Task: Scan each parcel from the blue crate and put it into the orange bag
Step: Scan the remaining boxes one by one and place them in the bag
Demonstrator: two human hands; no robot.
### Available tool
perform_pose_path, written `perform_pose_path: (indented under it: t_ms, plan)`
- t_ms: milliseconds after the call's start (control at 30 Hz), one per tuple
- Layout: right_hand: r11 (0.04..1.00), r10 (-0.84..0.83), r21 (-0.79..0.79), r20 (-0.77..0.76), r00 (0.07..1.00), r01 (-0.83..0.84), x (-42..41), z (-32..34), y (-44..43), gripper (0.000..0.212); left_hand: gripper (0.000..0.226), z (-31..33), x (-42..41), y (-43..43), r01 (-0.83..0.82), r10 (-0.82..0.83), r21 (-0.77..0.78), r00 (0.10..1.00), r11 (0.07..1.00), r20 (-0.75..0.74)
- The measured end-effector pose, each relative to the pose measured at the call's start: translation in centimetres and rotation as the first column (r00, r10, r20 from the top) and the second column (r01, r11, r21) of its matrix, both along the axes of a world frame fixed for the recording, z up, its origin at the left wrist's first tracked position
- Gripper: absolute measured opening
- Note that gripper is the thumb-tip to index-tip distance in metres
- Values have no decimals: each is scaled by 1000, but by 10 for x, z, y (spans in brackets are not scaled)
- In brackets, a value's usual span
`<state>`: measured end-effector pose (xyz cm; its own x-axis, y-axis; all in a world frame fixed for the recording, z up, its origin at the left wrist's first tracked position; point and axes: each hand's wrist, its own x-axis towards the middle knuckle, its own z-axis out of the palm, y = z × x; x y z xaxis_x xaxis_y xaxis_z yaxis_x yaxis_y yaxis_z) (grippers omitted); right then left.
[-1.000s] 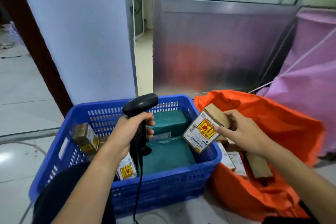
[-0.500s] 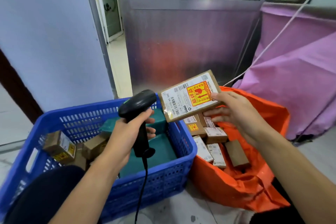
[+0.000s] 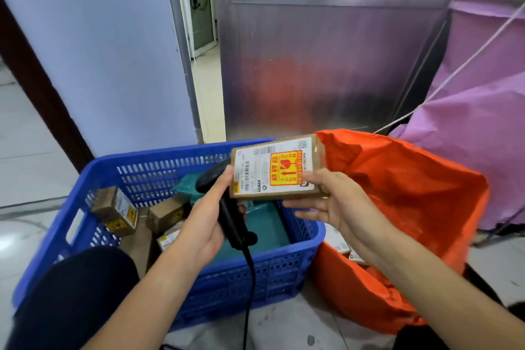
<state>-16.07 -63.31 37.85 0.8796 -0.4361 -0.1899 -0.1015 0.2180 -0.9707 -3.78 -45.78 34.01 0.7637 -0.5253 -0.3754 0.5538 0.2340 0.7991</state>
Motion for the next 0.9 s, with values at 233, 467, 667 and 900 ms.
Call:
perform_pose_path:
  t_ms: [233,467,667,900]
  plan:
    - [921,94,-345,-257,962,-183,-14,-17,13,53,44,1,9,-3,-60,60,-11,998,998,16]
    - [167,-81,-976,-157,984,-141,-28,-19,-13,102,51,9,10,4,-109,60,172,961,979,270]
    - [651,129,-705,-264,956,-282,-24,-34,5,103,39,10,-6,-4,33,-60,102,960,994,273]
    - [873,136,-449,-148,979,-190,-16,-31,10,85,45,5,-13,-3,114,-134,87,953,990,273]
